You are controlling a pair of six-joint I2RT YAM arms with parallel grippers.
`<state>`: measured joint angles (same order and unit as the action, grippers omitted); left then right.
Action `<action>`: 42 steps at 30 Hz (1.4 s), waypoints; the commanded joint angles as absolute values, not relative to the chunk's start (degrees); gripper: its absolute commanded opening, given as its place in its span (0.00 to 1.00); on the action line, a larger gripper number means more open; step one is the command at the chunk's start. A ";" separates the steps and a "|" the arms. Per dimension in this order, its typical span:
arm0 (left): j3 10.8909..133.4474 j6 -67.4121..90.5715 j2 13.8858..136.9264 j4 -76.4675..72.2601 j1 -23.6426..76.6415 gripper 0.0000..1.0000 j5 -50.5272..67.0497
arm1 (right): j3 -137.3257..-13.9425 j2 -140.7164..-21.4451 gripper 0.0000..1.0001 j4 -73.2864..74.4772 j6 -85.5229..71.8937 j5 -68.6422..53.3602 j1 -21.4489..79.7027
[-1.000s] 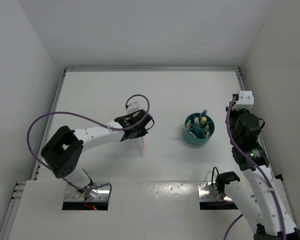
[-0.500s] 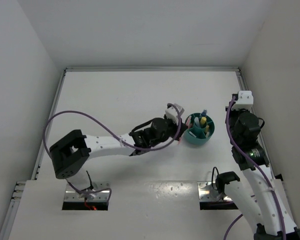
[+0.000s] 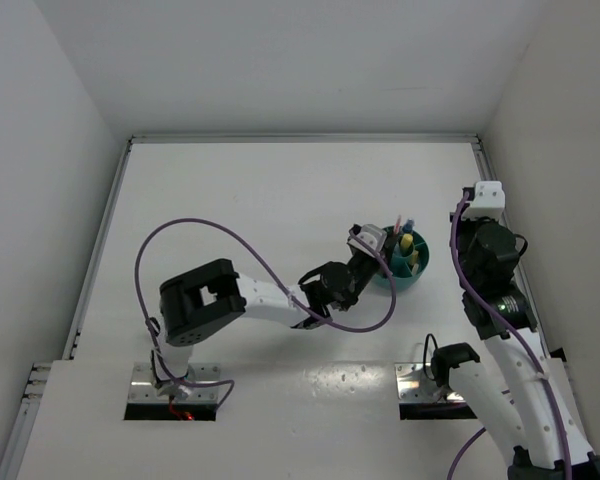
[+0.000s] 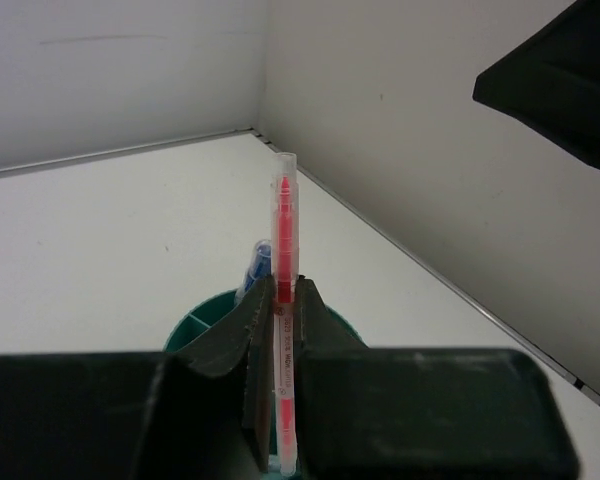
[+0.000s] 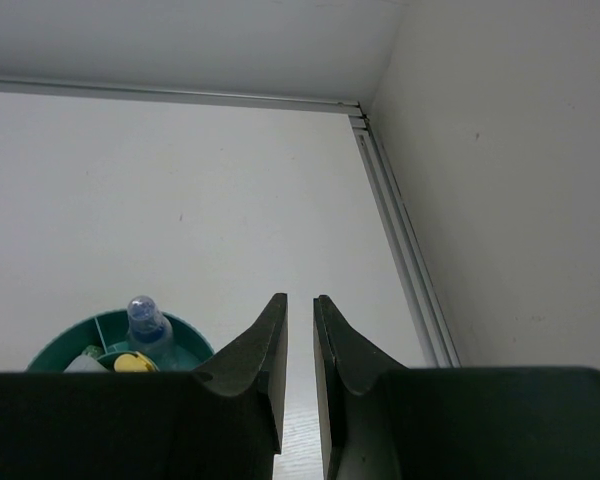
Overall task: Sort the stationery into containers
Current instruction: Place the stationery into the container
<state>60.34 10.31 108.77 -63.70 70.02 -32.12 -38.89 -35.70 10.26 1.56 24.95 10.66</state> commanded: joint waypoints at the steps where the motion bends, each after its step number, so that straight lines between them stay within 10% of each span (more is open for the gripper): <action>1: 64.24 8.17 111.61 -72.95 70.05 0.00 -32.61 | -38.32 -35.86 0.16 7.65 2.11 24.52 10.99; 20: 67.32 10.55 121.20 -76.03 67.41 0.01 -29.97 | -38.32 -35.86 0.16 7.65 2.11 24.52 10.99; 22: 67.32 10.55 121.20 -75.41 67.41 0.11 -29.97 | -38.32 -35.86 0.16 7.65 2.11 24.52 10.99; 23: 67.32 11.07 121.20 -75.41 67.41 0.33 -29.97 | -38.32 -35.86 0.16 7.65 2.11 24.52 10.99; 27: 66.80 11.60 120.68 -74.79 67.41 0.50 -29.97 | -38.32 -35.86 0.16 7.65 2.11 24.52 10.99; 36: 64.95 8.71 115.24 -75.59 68.55 0.47 -29.97 | -38.32 -35.86 0.16 7.65 2.11 25.05 10.99; 39: 64.95 0.56 109.11 -69.73 71.00 0.09 -32.16 | -38.32 -35.86 0.66 7.65 2.11 25.05 10.99; 42: 67.66 1.39 102.77 -56.84 72.33 0.01 -37.34 | -38.32 -35.86 0.87 7.65 2.11 25.05 10.99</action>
<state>64.55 4.21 111.90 -64.03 70.26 -33.39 -38.26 -35.70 9.85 2.04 25.04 10.66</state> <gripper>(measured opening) 0.023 0.835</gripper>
